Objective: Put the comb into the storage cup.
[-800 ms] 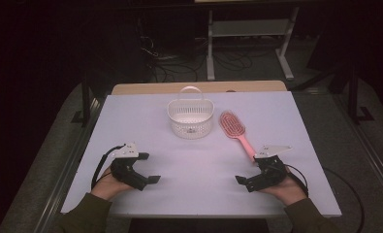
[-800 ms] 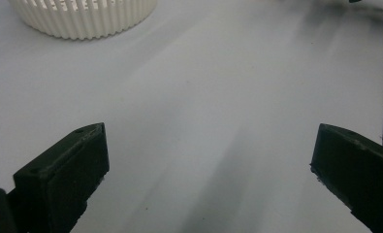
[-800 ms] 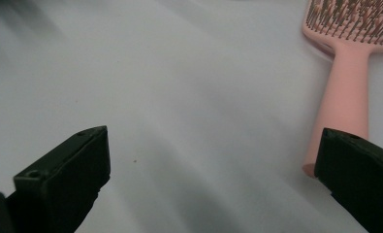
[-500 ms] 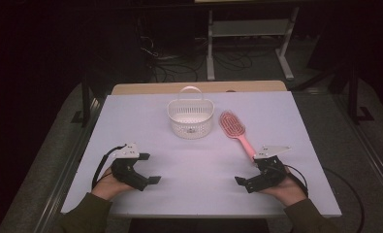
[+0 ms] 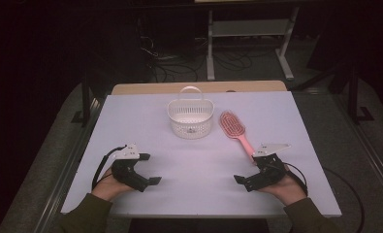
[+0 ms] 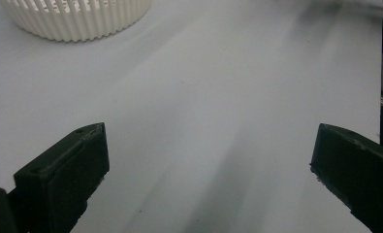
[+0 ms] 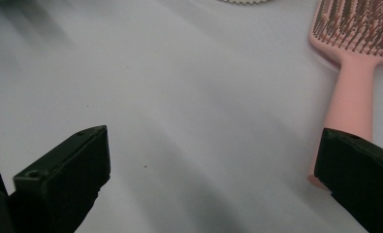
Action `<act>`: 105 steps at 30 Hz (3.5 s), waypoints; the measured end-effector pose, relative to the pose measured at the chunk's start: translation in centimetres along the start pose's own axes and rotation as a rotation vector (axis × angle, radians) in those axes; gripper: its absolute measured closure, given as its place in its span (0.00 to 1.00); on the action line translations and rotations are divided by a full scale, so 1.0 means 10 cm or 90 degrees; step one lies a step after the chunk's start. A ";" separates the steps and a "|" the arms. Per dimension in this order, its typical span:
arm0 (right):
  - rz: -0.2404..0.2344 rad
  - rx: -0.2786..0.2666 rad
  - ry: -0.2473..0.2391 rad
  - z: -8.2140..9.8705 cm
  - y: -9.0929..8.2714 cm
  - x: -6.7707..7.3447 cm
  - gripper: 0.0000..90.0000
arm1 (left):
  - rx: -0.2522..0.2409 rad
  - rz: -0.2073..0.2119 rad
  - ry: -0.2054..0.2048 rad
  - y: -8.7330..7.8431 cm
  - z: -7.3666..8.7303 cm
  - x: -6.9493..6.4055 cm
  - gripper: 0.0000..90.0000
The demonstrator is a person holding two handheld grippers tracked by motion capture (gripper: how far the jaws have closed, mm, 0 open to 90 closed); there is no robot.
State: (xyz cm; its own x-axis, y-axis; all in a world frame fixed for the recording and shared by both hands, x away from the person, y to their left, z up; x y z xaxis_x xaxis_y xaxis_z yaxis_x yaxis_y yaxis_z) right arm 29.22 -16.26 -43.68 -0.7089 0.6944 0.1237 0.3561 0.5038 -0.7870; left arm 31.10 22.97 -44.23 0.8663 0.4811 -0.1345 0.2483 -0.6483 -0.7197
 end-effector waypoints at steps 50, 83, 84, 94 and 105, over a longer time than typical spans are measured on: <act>-0.003 0.012 0.021 -0.28 0.06 -0.18 0.00 | 0.000 0.010 -0.003 0.01 0.01 -0.02 0.00; 0.011 0.002 0.010 -0.60 0.07 -0.27 0.00 | -0.001 0.012 -0.001 0.00 0.01 -0.02 0.00; 0.011 0.002 0.009 -0.61 0.07 -0.27 0.00 | -0.001 0.012 -0.001 0.00 0.01 -0.02 0.00; 0.013 0.005 0.013 -0.66 0.07 -0.30 0.00 | 0.001 0.015 -0.001 0.01 0.01 -0.03 0.00; 0.017 0.000 0.015 -0.75 0.07 -0.35 0.00 | 0.001 0.015 -0.001 0.01 0.01 -0.03 0.00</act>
State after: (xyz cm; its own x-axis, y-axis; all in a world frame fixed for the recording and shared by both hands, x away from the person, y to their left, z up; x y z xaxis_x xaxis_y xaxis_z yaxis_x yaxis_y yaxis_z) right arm 36.51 -14.48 -40.11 -0.6845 0.7196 0.1172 0.3746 0.4851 -0.7902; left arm 30.84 22.85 -44.33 0.8708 0.4672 -0.1529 0.2277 -0.6590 -0.7169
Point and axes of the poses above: each handheld gripper's, and its own axes: y roughly forward along the jaws, z roughly out of its underside, x roughly to its left, the point moved 3 cm from there along y, roughly forward along the jaws, and after that the axes turned 9 degrees about x, right-handed, at the moved point
